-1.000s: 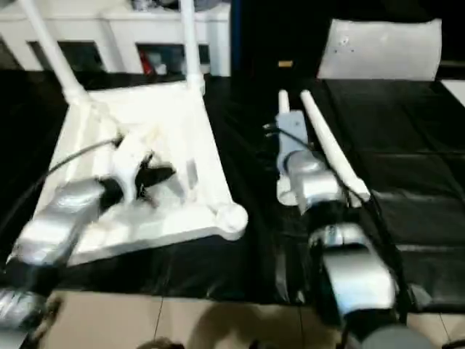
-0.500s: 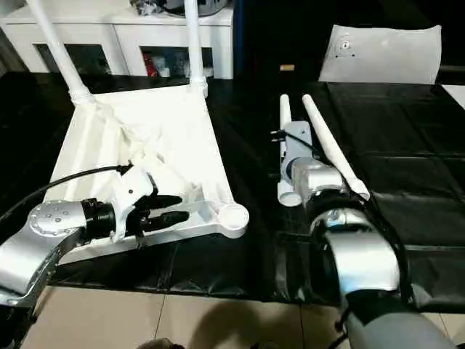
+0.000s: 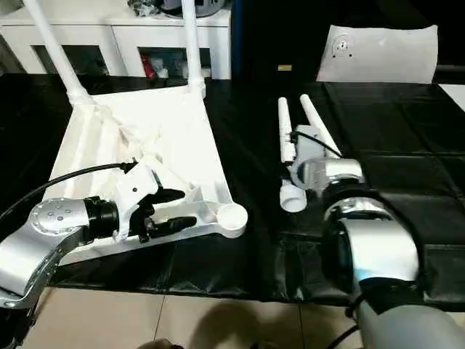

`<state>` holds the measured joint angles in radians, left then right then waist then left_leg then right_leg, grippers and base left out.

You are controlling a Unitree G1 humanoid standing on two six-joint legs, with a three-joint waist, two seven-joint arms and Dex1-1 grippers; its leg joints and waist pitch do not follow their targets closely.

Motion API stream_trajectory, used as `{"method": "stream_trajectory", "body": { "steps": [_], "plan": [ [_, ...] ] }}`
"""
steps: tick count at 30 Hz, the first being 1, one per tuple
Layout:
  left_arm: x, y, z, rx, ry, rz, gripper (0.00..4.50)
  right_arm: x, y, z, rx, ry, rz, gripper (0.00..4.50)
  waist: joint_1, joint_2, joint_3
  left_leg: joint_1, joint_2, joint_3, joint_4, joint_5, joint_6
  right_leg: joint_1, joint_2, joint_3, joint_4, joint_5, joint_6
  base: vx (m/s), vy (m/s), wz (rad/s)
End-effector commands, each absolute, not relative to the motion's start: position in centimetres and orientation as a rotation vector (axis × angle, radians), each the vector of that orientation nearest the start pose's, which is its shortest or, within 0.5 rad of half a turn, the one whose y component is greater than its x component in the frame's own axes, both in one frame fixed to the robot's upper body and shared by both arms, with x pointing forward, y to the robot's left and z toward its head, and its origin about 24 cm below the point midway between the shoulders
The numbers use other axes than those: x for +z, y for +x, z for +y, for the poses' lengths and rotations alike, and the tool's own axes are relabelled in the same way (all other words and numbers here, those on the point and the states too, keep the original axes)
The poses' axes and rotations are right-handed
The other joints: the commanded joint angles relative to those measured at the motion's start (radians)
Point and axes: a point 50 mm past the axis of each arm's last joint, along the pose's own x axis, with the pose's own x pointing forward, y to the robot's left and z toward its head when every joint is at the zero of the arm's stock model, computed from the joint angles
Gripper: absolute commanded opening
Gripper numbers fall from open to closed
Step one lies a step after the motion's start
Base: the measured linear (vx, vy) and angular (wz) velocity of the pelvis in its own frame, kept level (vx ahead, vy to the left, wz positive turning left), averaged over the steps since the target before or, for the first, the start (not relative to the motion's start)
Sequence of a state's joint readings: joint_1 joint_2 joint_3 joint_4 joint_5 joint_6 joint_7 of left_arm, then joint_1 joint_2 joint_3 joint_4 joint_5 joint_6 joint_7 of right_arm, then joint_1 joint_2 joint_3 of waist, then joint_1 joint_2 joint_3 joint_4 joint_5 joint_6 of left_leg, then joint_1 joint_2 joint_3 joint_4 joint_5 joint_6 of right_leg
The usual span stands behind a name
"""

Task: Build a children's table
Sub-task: Pick table leg

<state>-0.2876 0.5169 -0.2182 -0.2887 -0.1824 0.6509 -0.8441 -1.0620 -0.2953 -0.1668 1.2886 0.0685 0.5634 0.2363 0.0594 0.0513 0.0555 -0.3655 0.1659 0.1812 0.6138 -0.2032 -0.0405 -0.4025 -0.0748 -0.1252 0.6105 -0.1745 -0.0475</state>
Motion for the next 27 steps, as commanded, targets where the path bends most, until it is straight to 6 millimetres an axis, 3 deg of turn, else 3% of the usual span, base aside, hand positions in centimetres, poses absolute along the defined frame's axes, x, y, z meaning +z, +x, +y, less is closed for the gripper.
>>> {"method": "stream_trajectory", "body": {
  "steps": [1,7,14,17,18,20,21,23,24,27],
  "plan": [
    [11.3,26.3,13.2,-1.063,0.356,0.317,3.42,5.6,37.5,-19.4,0.115,0.067,0.848,2.47,0.001,0.013,-0.064,0.006,0.061,-0.03,-0.066,-0.245,0.009,0.056,-0.083,0.064,-0.078,-0.306,-0.185,0.0,0.0,0.0],
    [11.6,26.5,13.0,-1.074,0.349,0.306,3.84,5.4,37.2,-20.1,0.128,0.112,0.856,2.03,0.0,0.01,-0.066,0.004,0.06,-0.029,-0.063,-0.236,0.016,0.058,-0.082,0.064,-0.077,-0.285,-0.193,0.0,0.0,0.0],
    [11.5,27.4,12.9,-0.97,0.282,0.251,4.35,5.9,37.6,-19.8,0.165,0.263,0.783,1.85,-0.005,0.014,-0.066,0.004,0.059,-0.029,-0.062,-0.246,0.02,0.057,-0.079,0.06,-0.082,-0.304,-0.182,0.0,0.0,0.0],
    [11.8,28.6,12.8,-0.857,0.234,0.182,4.5,7.9,38.5,-19.5,0.206,0.479,0.632,1.84,-0.004,0.012,-0.07,0.003,0.058,-0.028,-0.059,-0.225,0.034,0.061,-0.08,0.06,-0.087,-0.294,-0.17,0.0,0.0,0.0],
    [12.0,28.9,12.8,-0.83,0.217,0.164,4.5,8.6,38.8,-19.2,0.249,0.54,0.573,1.84,-0.003,0.006,-0.073,0.0,0.058,-0.029,-0.058,-0.203,0.042,0.063,-0.08,0.058,-0.082,-0.279,-0.173,0.0,0.0,0.0],
    [12.3,29.4,12.6,-0.801,0.192,0.143,4.5,9.6,39.1,-19.0,0.314,0.609,0.5,1.84,0.0,0.007,-0.074,-0.003,0.056,-0.026,-0.055,-0.178,0.062,0.062,-0.079,0.056,-0.082,-0.27,-0.173,0.0,0.0,0.0],
    [12.5,29.6,12.5,-0.79,0.181,0.127,4.5,9.9,39.2,-19.0,0.32,0.614,0.48,1.84,0.0,0.008,-0.074,-0.003,0.056,-0.026,-0.054,-0.174,0.068,0.063,-0.078,0.056,-0.082,-0.269,-0.173,0.0,0.0,0.0],
    [13.3,30.4,12.2,-0.739,0.138,0.069,4.5,11.0,39.4,-19.0,0.35,0.569,0.274,1.84,0.006,0.005,-0.072,-0.006,0.056,-0.022,-0.052,-0.143,0.089,0.058,-0.08,0.056,-0.088,-0.269,-0.152,0.0,0.0,0.0],
    [13.7,30.7,12.0,-0.716,0.118,0.046,4.5,11.3,39.3,-18.9,0.365,0.533,0.204,1.84,0.009,0.001,-0.078,-0.005,0.059,-0.025,-0.052,-0.12,0.093,0.06,-0.083,0.057,-0.081,-0.246,-0.146,0.0,0.0,0.0],
    [14.5,31.5,11.7,-0.671,0.081,-0.003,4.5,11.4,38.7,-18.3,0.409,0.554,0.173,1.84,0.009,0.003,-0.08,-0.004,0.061,-0.029,-0.053,-0.088,0.105,0.061,-0.081,0.057,-0.076,-0.208,-0.159,0.0,0.0,0.0]
  ]
}}
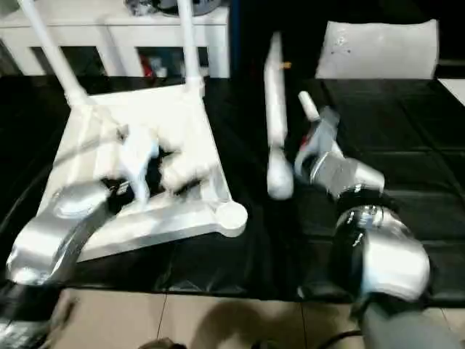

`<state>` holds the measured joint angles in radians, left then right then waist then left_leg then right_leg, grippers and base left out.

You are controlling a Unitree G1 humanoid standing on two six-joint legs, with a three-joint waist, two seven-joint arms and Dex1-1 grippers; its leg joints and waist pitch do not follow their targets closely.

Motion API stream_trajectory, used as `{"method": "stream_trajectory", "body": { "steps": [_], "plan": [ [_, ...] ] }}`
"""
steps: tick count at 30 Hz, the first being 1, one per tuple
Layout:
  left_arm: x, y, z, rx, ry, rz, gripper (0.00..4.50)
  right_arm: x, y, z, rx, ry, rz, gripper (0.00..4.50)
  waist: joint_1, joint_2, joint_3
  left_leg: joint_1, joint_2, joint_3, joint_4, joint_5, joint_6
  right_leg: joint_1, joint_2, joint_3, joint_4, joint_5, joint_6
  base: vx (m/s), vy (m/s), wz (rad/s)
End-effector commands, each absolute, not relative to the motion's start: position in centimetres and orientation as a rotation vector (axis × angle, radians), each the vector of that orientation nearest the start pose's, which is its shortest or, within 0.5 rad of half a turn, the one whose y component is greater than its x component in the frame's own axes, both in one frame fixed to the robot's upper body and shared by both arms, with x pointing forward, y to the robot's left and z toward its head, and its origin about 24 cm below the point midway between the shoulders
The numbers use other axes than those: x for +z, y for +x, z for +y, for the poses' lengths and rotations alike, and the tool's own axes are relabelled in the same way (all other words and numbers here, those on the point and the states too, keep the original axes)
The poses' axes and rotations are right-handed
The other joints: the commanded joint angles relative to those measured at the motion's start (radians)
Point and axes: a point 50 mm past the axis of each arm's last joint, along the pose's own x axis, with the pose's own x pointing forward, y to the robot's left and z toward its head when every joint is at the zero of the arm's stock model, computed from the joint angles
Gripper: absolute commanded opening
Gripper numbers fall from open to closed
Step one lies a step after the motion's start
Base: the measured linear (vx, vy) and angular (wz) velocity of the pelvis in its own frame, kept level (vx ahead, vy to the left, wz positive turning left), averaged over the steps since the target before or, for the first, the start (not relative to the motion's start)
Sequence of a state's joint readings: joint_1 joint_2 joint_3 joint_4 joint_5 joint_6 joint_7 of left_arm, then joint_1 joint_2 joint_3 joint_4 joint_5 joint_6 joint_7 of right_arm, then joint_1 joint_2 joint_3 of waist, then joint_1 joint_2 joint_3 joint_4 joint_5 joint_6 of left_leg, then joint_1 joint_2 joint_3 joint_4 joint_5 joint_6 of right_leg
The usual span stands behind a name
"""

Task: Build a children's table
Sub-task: Pick table leg

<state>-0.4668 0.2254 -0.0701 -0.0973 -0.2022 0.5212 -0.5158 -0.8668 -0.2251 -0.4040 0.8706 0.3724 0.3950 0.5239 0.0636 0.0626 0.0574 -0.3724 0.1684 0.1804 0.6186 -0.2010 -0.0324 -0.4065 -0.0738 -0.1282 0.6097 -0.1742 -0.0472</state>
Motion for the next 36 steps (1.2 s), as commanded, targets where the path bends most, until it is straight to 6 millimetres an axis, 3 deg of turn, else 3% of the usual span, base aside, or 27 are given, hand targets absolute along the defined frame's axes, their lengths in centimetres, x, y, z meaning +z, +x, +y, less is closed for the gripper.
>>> {"method": "stream_trajectory", "body": {
  "steps": [1,5,6,8,10,15,23,28,32,36],
  "plan": [
    [14.9,31.7,11.6,-0.669,0.057,-0.022,4.5,11.5,38.3,-18.0,0.434,0.558,0.141,1.84,0.005,-0.009,-0.079,0.001,0.056,-0.026,-0.058,-0.089,0.104,0.065,-0.081,0.06,-0.08,-0.213,-0.16,0.0,0.0,0.0],
    [16.0,32.2,10.9,-0.676,-0.055,-0.059,4.5,12.2,36.3,-16.5,0.643,0.673,0.044,1.84,0.011,-0.012,-0.08,0.002,0.059,-0.027,-0.061,-0.079,0.118,0.066,-0.081,0.06,-0.083,-0.22,-0.146,0.0,0.0,0.0],
    [16.5,32.4,10.5,-0.694,-0.115,-0.068,4.5,12.6,34.9,-15.8,0.76,0.702,0.001,1.84,0.012,-0.015,-0.081,0.002,0.06,-0.028,-0.06,-0.081,0.114,0.066,-0.082,0.06,-0.081,-0.224,-0.147,0.0,0.0,0.0],
    [17.0,32.5,10.2,-0.715,-0.178,-0.079,4.5,12.7,33.6,-15.1,0.857,0.696,-0.036,1.84,0.022,-0.014,-0.081,0.003,0.061,-0.027,-0.06,-0.086,0.117,0.065,-0.086,0.062,-0.087,-0.258,-0.124,0.0,0.0,0.0],
    [17.7,32.8,9.5,-0.746,-0.287,-0.083,4.5,12.8,31.9,-14.4,0.98,0.726,-0.06,1.83,0.025,-0.024,-0.077,0.002,0.06,-0.027,-0.063,-0.089,0.111,0.064,-0.085,0.061,-0.095,-0.289,-0.108,0.0,0.0,0.0],
    [18.5,33.1,8.6,-0.79,-0.44,-0.065,4.5,13.1,30.1,-13.7,1.093,0.768,-0.07,1.82,0.034,-0.024,-0.072,0.005,0.055,-0.026,-0.066,-0.11,0.082,0.061,-0.086,0.061,-0.108,-0.38,-0.074,0.0,0.0,0.0],
    [20.2,32.3,7.5,-0.937,-0.683,-0.077,4.5,13.0,29.1,-13.1,1.13,0.753,-0.062,1.82,0.038,-0.025,-0.074,0.0,0.052,-0.029,-0.066,-0.088,0.077,0.062,-0.086,0.06,-0.111,-0.376,-0.049,0.0,0.0,0.0],
    [19.6,31.6,7.2,-0.973,-0.627,-0.045,4.5,13.2,29.5,-12.7,1.065,0.673,-0.079,1.82,0.038,-0.022,-0.076,0.002,0.061,-0.033,-0.07,-0.074,0.074,0.06,-0.088,0.061,-0.105,-0.335,-0.053,0.0,0.0,0.0],
    [18.5,31.8,7.1,-0.871,-0.392,-0.047,4.5,13.5,30.2,-11.8,0.959,0.465,-0.117,1.82,0.033,-0.021,-0.076,0.002,0.062,-0.033,-0.071,-0.058,0.069,0.059,-0.088,0.064,-0.1,-0.295,-0.053,0.0,0.0,0.0],
    [17.9,32.0,7.0,-0.806,-0.268,-0.057,4.15,13.6,30.2,-10.8,0.935,0.381,-0.156,1.82,0.03,-0.02,-0.077,-0.001,0.062,-0.034,-0.071,-0.061,0.068,0.063,-0.09,0.065,-0.096,-0.273,-0.053,0.0,0.0,0.0]
  ]
}}
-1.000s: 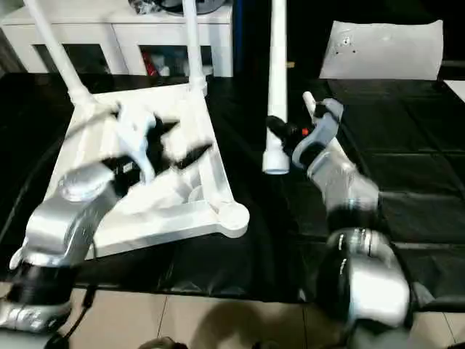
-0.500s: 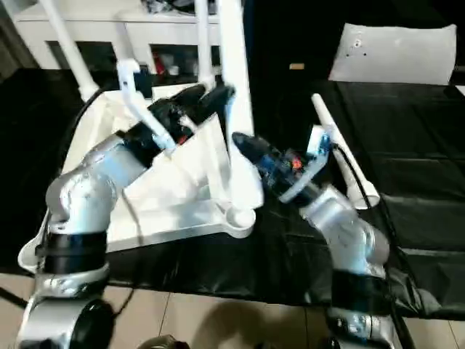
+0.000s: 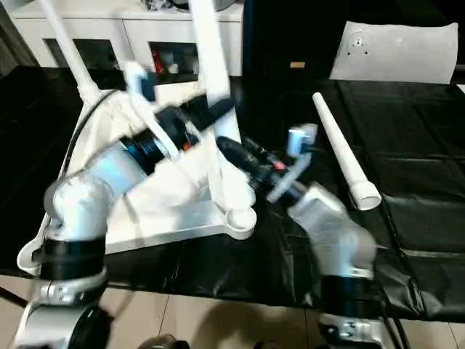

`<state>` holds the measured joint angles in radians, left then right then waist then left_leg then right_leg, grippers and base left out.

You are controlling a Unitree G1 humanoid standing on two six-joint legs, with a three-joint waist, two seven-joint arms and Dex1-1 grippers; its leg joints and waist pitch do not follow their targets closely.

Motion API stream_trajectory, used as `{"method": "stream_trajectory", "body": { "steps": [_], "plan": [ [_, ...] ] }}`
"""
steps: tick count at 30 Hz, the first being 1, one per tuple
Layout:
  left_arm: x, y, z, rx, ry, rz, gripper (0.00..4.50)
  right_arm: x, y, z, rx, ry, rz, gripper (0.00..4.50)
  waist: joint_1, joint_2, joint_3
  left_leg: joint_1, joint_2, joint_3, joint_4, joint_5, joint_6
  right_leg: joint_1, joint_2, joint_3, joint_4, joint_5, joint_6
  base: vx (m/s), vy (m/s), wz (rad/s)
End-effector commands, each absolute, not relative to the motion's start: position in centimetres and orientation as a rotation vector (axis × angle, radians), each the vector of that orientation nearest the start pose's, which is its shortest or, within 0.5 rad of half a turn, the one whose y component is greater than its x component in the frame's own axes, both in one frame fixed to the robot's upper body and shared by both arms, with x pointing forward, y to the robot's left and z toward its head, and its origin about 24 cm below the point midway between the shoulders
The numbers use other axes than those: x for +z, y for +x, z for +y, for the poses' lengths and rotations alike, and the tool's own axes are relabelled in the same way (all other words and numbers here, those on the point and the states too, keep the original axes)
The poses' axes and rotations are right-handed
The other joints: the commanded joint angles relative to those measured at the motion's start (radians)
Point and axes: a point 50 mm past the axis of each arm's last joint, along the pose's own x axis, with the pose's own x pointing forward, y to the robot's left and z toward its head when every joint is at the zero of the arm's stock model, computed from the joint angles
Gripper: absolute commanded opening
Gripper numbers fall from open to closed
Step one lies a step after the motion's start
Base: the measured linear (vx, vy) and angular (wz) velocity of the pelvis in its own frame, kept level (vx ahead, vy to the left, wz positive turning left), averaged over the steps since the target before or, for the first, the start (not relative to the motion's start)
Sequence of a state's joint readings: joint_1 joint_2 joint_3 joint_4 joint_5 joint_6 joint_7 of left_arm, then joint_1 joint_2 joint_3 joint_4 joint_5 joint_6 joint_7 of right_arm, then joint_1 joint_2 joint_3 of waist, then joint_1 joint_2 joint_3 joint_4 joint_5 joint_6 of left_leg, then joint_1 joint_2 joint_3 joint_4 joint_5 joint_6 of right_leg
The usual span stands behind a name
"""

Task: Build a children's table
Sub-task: Pick table leg

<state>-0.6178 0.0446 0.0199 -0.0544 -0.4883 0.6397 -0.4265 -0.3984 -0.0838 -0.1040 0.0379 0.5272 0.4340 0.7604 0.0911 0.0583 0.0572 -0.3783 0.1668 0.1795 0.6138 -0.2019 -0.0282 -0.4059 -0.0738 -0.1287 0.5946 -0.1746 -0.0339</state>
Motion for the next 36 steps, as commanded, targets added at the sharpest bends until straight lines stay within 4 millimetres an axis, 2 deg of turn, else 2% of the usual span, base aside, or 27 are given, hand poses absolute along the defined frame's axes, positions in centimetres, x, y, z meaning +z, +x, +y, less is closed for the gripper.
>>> {"method": "stream_trajectory", "body": {
  "steps": [1,3,7,11,15,21,31,33,35,36],
  "plan": [
    [17.7,32.1,6.7,-0.754,-0.299,-0.064,4.15,13.6,29.9,-9.8,0.937,0.31,-0.183,1.82,0.0,-0.018,-0.077,0.004,0.064,-0.032,-0.066,-0.06,0.064,0.062,-0.09,0.067,-0.08,-0.266,-0.07,0.0,0.0,0.0],
    [17.8,32.3,6.6,-0.679,-0.312,-0.08,4.15,13.5,29.8,-9.1,0.935,0.25,-0.207,1.82,-0.001,-0.017,-0.076,0.003,0.066,-0.031,-0.066,-0.069,0.061,0.064,-0.092,0.067,-0.078,-0.255,-0.085,0.0,0.0,0.0],
    [18.1,32.7,6.4,-0.562,-0.304,-0.144,4.15,13.5,29.8,-8.3,0.878,0.154,-0.269,1.82,-0.002,-0.019,-0.074,0.003,0.066,-0.032,-0.068,-0.094,0.065,0.062,-0.091,0.068,-0.084,-0.281,-0.077,0.0,0.0,0.0],
    [18.6,32.7,6.3,-0.503,-0.292,-0.201,4.15,13.4,29.8,-7.9,0.858,0.139,-0.292,1.82,-0.005,-0.02,-0.074,0.001,0.062,-0.032,-0.066,-0.102,0.076,0.064,-0.09,0.067,-0.085,-0.283,-0.071,0.0,0.0,0.0],
    [18.9,32.5,6.1,-0.459,-0.256,-0.252,4.15,13.1,29.9,-7.7,0.828,0.119,-0.313,1.82,-0.005,-0.016,-0.076,0.0,0.067,-0.034,-0.066,-0.09,0.086,0.061,-0.089,0.067,-0.082,-0.258,-0.081,0.0,0.0,0.0],
    [18.7,32.6,6.1,-0.442,-0.247,-0.262,4.15,12.8,30.1,-7.5,0.804,0.112,-0.326,1.82,-0.005,-0.015,-0.076,0.0,0.068,-0.034,-0.065,-0.091,0.095,0.063,-0.091,0.069,-0.077,-0.227,-0.107,0.0,0.0,0.0],
    [18.3,32.4,5.9,-0.448,-0.248,-0.259,4.15,12.7,30.4,-7.7,0.783,0.111,-0.337,1.82,-0.005,-0.013,-0.077,0.0,0.07,-0.035,-0.064,-0.096,0.096,0.064,-0.091,0.069,-0.074,-0.21,-0.117,0.0,0.0,0.0],
    [18.3,32.3,5.8,-0.469,-0.263,-0.252,4.15,12.7,30.5,-7.9,0.769,0.115,-0.341,1.82,-0.004,-0.01,-0.078,0.001,0.07,-0.035,-0.064,-0.097,0.096,0.064,-0.092,0.07,-0.074,-0.204,-0.12,0.0,0.0,0.0],
    [18.2,32.3,5.7,-0.486,-0.283,-0.248,4.15,12.7,30.5,-8.0,0.762,0.116,-0.345,1.82,-0.004,-0.012,-0.078,0.001,0.069,-0.034,-0.063,-0.099,0.096,0.064,-0.092,0.069,-0.074,-0.204,-0.122,0.0,0.0,0.0],
    [18.2,32.2,5.8,-0.505,-0.302,-0.249,4.15,12.7,30.5,-8.0,0.76,0.117,-0.345,1.82,-0.004,-0.008,-0.077,0.001,0.069,-0.034,-0.064,-0.105,0.094,0.063,-0.092,0.069,-0.076,-0.213,-0.122,0.0,0.0,0.0]
  ]
}}
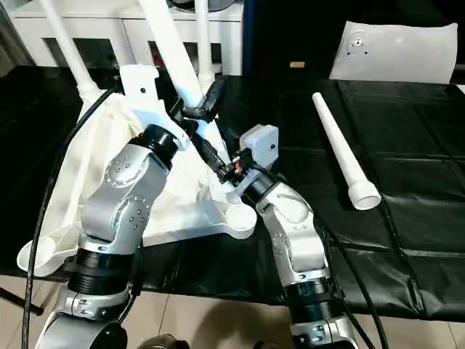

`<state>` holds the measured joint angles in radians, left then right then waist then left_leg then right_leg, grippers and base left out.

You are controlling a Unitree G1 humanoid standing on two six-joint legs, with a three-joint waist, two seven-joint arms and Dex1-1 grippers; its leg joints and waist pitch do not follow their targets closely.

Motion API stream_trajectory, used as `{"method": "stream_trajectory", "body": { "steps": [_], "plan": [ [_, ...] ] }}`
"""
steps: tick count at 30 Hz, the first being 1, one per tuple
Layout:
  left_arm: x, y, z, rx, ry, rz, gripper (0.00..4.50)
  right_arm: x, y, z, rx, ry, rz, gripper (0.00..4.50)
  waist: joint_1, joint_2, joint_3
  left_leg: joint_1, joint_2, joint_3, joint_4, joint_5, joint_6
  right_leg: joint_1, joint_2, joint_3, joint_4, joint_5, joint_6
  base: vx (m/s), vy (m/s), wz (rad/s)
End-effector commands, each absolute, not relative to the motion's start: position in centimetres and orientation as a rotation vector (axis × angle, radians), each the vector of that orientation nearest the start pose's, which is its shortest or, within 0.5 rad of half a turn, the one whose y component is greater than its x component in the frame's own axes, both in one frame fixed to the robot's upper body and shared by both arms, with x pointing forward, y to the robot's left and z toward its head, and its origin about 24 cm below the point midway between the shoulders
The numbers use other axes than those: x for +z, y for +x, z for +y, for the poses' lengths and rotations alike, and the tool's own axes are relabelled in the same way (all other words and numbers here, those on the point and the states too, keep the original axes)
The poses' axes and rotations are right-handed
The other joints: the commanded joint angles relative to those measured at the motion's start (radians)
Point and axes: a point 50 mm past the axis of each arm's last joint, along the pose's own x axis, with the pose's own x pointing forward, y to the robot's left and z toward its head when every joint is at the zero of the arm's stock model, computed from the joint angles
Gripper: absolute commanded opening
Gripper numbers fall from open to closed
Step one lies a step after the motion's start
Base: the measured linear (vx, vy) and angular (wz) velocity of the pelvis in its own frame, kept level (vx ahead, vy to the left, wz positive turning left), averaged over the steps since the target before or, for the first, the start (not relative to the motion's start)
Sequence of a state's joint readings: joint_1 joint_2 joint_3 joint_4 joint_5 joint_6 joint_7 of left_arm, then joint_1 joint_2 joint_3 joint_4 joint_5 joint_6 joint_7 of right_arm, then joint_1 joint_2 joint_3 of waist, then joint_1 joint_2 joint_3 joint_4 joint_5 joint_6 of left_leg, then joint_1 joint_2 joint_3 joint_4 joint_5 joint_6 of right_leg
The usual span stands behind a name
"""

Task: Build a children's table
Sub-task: Pick table leg

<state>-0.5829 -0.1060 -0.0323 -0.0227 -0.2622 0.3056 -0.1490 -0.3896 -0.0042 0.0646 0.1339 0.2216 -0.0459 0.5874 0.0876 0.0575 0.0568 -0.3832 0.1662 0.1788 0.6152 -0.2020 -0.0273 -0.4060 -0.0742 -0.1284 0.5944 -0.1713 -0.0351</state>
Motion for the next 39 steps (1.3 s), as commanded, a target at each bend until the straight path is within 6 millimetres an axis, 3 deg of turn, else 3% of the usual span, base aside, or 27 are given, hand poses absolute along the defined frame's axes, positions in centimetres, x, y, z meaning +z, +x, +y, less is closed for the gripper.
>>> {"method": "stream_trajectory", "body": {
  "steps": [1,2,3,5,6,11,12,14,25,33,39],
  "plan": [
    [18.2,32.1,5.8,-0.52,-0.314,-0.25,3.95,12.6,30.6,-8.1,0.758,0.118,-0.344,1.82,-0.001,-0.008,-0.077,0.007,0.07,-0.033,-0.066,-0.109,0.09,0.063,-0.091,0.069,-0.076,-0.219,-0.123,0.0,0.0,0.0],
    [18.0,31.9,6.0,-0.581,-0.316,-0.248,3.78,12.5,30.5,-8.3,0.754,0.118,-0.344,1.82,0.0,-0.008,-0.077,0.006,0.07,-0.033,-0.066,-0.108,0.09,0.064,-0.092,0.069,-0.075,-0.22,-0.124,0.0,0.0,0.0],
    [17.8,31.8,6.1,-0.615,-0.306,-0.239,3.7,12.5,30.5,-8.4,0.752,0.117,-0.344,1.82,0.001,0.006,-0.077,0.008,0.071,-0.035,-0.066,-0.113,0.087,0.062,-0.091,0.069,-0.073,-0.22,-0.125,0.0,0.0,0.0],
    [17.6,31.6,6.3,-0.648,-0.29,-0.227,3.66,12.5,30.5,-8.5,0.751,0.117,-0.345,1.82,-0.002,-0.002,-0.078,0.008,0.07,-0.035,-0.067,-0.115,0.084,0.063,-0.089,0.069,-0.071,-0.201,-0.126,0.0,0.0,0.0],
    [17.2,31.6,6.7,-0.682,-0.265,-0.205,3.66,12.4,30.5,-8.7,0.75,0.116,-0.345,1.82,-0.002,0.003,-0.078,0.009,0.07,-0.035,-0.068,-0.118,0.084,0.063,-0.09,0.069,-0.071,-0.203,-0.126,0.0,0.0,0.0],
    [16.7,31.4,7.3,-0.749,-0.219,-0.172,3.26,12.4,30.4,-8.6,0.76,0.114,-0.348,1.82,-0.005,0.007,-0.078,0.012,0.072,-0.036,-0.07,-0.132,0.071,0.062,-0.088,0.07,-0.071,-0.199,-0.13,0.0,0.0,0.0],
    [16.6,31.5,7.3,-0.752,-0.215,-0.17,3.09,12.4,30.3,-8.6,0.762,0.112,-0.348,1.82,-0.005,0.013,-0.079,0.013,0.072,-0.036,-0.069,-0.134,0.067,0.062,-0.088,0.07,-0.069,-0.185,-0.135,0.0,0.0,0.0],
    [16.6,31.5,7.4,-0.753,-0.215,-0.169,2.88,12.3,30.3,-8.5,0.765,0.111,-0.348,1.82,-0.007,0.01,-0.078,0.013,0.071,-0.036,-0.07,-0.145,0.065,0.064,-0.088,0.07,-0.07,-0.178,-0.139,0.0,0.0,0.0],
    [16.1,31.0,7.6,-0.875,-0.23,-0.131,2.19,12.1,30.0,-8.2,0.786,0.104,-0.348,1.82,-0.006,0.017,-0.078,0.012,0.069,-0.036,-0.07,-0.154,0.057,0.066,-0.089,0.07,-0.07,-0.196,-0.14,0.0,0.0,0.0],
    [16.4,31.4,8.7,-0.879,-0.248,-0.129,1.97,11.9,29.8,-8.1,0.799,0.095,-0.346,1.82,-0.009,0.025,-0.078,0.014,0.068,-0.036,-0.07,-0.161,0.056,0.065,-0.087,0.069,-0.071,-0.209,-0.136,0.0,0.0,0.0],
    [16.7,31.5,8.7,-0.854,-0.299,-0.142,1.95,11.9,29.7,-8.0,0.804,0.079,-0.345,1.82,-0.011,0.025,-0.079,0.013,0.068,-0.036,-0.07,-0.159,0.059,0.065,-0.086,0.069,-0.073,-0.224,-0.127,0.0,0.0,0.0]
  ]
}}
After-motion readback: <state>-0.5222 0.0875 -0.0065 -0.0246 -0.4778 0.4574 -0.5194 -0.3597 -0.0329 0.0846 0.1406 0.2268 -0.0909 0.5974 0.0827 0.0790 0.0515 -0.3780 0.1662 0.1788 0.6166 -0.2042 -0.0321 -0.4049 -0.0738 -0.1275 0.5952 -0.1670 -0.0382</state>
